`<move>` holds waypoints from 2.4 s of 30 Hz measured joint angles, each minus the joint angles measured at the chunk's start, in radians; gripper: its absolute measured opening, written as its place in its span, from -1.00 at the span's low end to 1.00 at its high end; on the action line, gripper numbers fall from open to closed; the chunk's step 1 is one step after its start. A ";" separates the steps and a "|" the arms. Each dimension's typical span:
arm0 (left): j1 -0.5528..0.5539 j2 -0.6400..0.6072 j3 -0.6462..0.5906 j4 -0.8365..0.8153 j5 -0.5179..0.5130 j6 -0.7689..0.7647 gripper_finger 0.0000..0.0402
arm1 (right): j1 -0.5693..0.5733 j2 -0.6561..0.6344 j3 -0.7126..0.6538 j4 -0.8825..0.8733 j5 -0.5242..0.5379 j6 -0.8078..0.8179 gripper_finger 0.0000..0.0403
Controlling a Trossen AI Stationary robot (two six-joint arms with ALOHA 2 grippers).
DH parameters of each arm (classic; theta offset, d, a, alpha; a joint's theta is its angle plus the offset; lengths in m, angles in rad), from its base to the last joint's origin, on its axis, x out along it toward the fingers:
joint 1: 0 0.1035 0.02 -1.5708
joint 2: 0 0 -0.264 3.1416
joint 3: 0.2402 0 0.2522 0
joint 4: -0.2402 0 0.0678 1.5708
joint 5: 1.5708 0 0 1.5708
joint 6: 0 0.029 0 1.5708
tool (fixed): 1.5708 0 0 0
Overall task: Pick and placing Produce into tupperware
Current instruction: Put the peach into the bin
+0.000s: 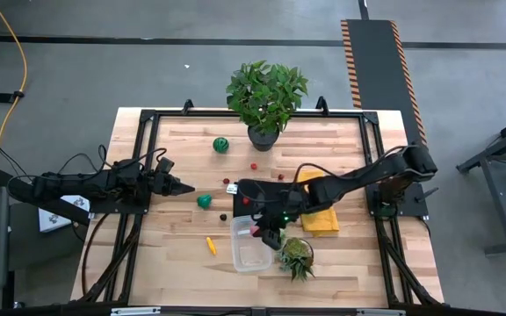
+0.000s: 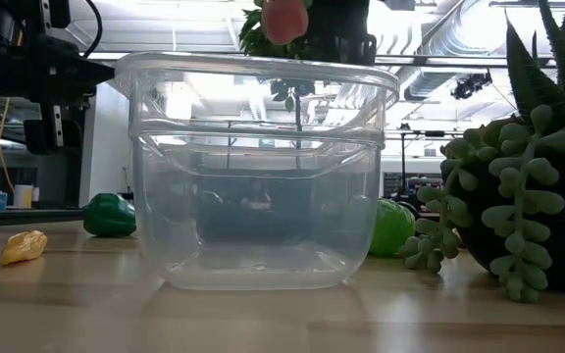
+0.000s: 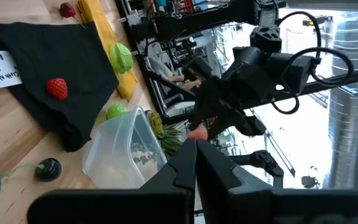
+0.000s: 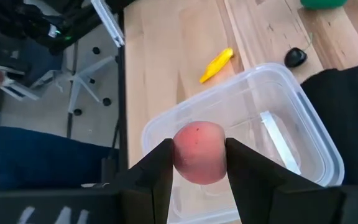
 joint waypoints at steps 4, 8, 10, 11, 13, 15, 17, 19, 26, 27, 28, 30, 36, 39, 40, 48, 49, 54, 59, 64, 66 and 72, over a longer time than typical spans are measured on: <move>0.000 0.000 0.000 0.000 0.000 0.001 -1.00 | 0.001 0.020 0.000 0.001 0.012 0.000 -0.39; 0.000 0.000 0.000 -0.001 0.000 0.009 -1.00 | 0.001 0.053 0.000 0.001 0.012 -0.007 -0.39; 0.000 0.000 0.000 -0.001 0.000 0.009 -1.00 | 0.001 0.072 0.000 0.001 0.005 -0.008 -0.39; 0.000 0.000 0.000 -0.001 0.000 0.009 -1.00 | 0.002 0.078 0.000 0.000 0.005 -0.008 -0.39; 0.000 0.000 0.000 -0.001 0.000 0.009 -1.00 | 0.006 0.089 0.000 0.001 0.005 -0.008 -0.39; 0.000 0.000 0.000 -0.002 0.000 0.009 -1.00 | 0.008 0.099 0.000 0.001 0.005 -0.007 -0.39; 0.000 0.000 0.000 -0.003 0.000 0.010 -1.00 | 0.012 0.110 0.000 0.001 0.005 -0.008 -0.39; 0.000 0.000 0.000 -0.003 0.000 0.009 -1.00 | 0.012 0.118 0.000 0.001 0.005 -0.008 -0.39; 0.000 0.000 0.000 -0.007 0.000 0.026 -1.00 | 0.012 0.142 0.000 0.002 -0.001 -0.050 -0.39; 0.000 0.000 0.000 -0.007 0.000 0.027 -1.00 | 0.012 0.143 0.000 0.001 -0.001 -0.057 -0.39; 0.000 0.000 0.000 -0.007 0.000 0.027 -1.00 | 0.012 0.143 0.000 0.001 -0.001 -0.063 -0.39; 0.000 0.000 0.000 -0.007 0.000 0.028 -1.00 | 0.012 0.143 0.000 0.002 -0.001 -0.079 -0.39; 0.000 0.000 0.000 -0.006 0.000 0.027 -1.00 | 0.012 0.143 0.000 0.001 -0.001 -0.120 -0.39; 0.000 0.000 0.000 -0.006 0.000 0.027 -1.00 | 0.012 0.143 0.000 0.001 -0.001 -0.138 -0.39; 0.000 0.000 0.000 -0.006 0.000 0.027 -1.00 | 0.011 0.143 0.000 0.001 -0.001 -0.140 -0.39; 0.000 0.000 0.000 -0.006 0.000 0.027 -1.00 | 0.005 0.152 0.109 -0.131 0.022 -0.225 -0.39; 0.000 0.000 0.000 -0.006 0.000 0.027 -1.00 | 0.000 0.159 0.132 -0.157 0.024 -0.239 -0.39; 0.000 0.000 0.000 -0.004 0.000 0.027 -1.00 | -0.015 0.215 0.255 -0.296 0.027 -0.312 -0.39; 0.000 0.000 0.000 -0.004 0.001 0.027 -1.00 | -0.015 0.309 0.396 -0.447 0.026 -0.388 -0.39; 0.000 0.000 0.000 -0.005 0.003 0.027 -1.00 | -0.013 0.397 0.514 -0.557 0.026 -0.430 -0.39; 0.000 0.000 0.000 -0.006 0.003 0.027 -1.00 | -0.011 0.416 0.544 -0.556 0.026 -0.444 -0.39; 0.000 0.000 0.000 -0.005 0.003 0.027 -1.00 | -0.004 0.444 0.570 -0.577 0.033 -0.451 -0.39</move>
